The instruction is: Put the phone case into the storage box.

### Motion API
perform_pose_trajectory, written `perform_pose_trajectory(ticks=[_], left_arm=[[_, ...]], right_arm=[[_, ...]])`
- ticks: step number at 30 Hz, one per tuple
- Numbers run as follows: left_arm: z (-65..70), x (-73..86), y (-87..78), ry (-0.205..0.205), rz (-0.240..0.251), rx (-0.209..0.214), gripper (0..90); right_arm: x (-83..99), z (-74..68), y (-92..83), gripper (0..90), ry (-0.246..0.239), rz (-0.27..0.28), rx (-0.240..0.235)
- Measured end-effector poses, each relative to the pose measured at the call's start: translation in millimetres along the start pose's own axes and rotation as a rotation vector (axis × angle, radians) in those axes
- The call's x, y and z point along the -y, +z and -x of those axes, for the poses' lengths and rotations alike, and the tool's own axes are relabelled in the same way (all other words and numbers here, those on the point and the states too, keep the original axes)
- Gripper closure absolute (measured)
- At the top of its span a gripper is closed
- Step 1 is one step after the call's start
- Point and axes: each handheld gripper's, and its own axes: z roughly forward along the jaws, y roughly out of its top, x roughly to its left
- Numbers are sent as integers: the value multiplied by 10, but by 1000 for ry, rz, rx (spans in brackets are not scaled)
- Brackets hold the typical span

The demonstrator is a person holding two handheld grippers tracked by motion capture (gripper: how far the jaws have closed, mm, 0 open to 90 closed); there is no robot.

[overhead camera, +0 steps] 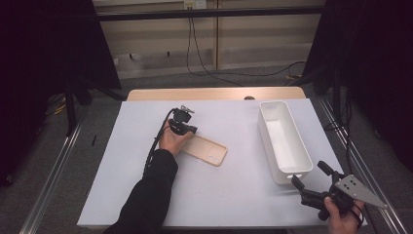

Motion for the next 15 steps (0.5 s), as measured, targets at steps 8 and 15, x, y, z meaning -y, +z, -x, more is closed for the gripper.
perform_pose_trajectory(ticks=[8,15], left_arm=[[-3,17,-15,4,-3,3,900],[-14,61,-39,-16,6,9,900]], right_arm=[[1,-1,1,0,2,0,1],[2,-1,-1,0,1,0,1]])
